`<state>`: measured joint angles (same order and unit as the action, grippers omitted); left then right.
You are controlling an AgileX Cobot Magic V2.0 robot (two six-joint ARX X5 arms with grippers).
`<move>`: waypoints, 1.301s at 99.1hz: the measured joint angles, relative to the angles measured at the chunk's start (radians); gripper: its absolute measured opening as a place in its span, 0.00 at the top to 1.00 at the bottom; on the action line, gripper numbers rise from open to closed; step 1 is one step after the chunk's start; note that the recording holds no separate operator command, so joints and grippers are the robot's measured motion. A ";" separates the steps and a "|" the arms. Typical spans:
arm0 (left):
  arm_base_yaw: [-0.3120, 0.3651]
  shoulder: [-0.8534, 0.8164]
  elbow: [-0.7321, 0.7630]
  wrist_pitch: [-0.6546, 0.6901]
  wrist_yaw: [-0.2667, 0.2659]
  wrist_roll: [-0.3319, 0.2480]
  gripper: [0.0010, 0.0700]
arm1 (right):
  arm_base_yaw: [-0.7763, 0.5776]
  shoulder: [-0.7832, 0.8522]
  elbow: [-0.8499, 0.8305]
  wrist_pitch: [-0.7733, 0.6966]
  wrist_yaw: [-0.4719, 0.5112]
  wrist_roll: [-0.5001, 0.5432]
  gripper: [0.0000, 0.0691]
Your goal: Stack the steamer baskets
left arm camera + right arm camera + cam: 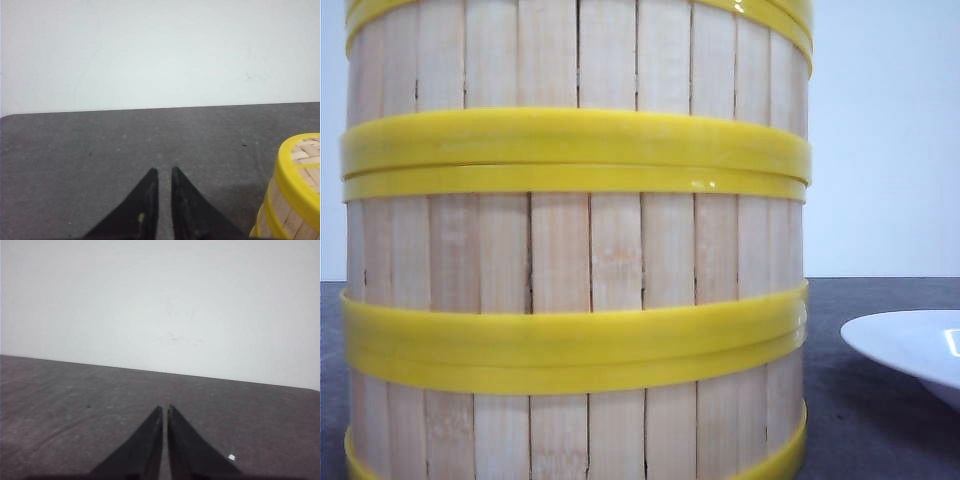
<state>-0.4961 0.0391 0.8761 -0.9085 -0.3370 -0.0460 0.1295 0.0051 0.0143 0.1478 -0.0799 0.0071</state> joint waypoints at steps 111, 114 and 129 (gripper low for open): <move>0.116 -0.015 -0.200 0.260 0.195 0.114 0.98 | 0.000 0.000 0.000 0.006 0.001 0.000 0.98; 0.141 -0.016 -0.250 0.292 0.226 0.114 0.98 | 0.000 0.000 0.000 0.006 0.001 0.000 0.98; 0.253 -0.029 -0.512 0.505 0.373 0.082 0.98 | 0.000 0.000 0.000 0.006 0.001 0.000 0.98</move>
<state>-0.2436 0.0101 0.3641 -0.4034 0.0360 0.0357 0.1295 0.0051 0.0143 0.1543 -0.0792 0.0071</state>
